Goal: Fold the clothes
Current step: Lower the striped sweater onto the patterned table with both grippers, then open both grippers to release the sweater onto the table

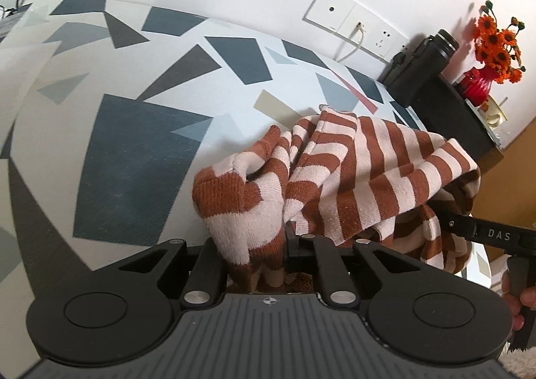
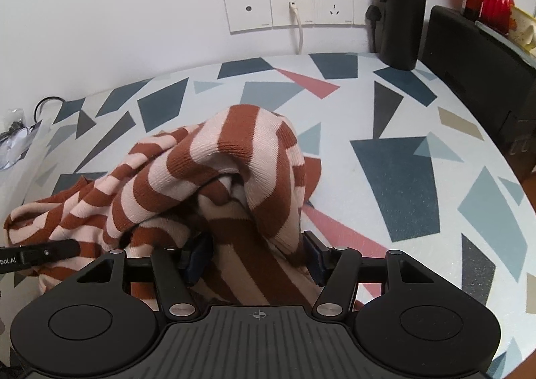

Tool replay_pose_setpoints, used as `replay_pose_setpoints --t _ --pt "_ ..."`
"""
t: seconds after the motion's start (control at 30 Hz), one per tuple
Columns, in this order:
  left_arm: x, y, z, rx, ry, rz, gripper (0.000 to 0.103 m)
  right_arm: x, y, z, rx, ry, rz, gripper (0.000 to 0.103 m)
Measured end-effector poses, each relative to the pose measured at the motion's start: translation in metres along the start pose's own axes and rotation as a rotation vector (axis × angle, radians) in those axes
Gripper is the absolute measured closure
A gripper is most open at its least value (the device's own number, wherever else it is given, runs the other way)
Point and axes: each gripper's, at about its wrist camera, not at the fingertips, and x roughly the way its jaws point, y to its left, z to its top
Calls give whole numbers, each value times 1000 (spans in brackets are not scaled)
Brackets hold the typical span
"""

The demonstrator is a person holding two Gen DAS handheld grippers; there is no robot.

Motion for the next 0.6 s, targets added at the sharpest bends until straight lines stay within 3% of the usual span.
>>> replay_pose_setpoints --t 0.1,0.2,0.3,0.6 --pt "-2 1 -2 -11 -5 16 89 -1 -5 -1 11 -1 20 51" --pt "-5 2 -6 -27 -9 33 89 1 -8 0 14 5 53 63" --pt "-8 2 -10 -42 -13 53 89 7 -8 4 -4 13 69 69" --pt "-17 7 -19 -85 -19 113 85 32 -6 11 -35 32 65 70"
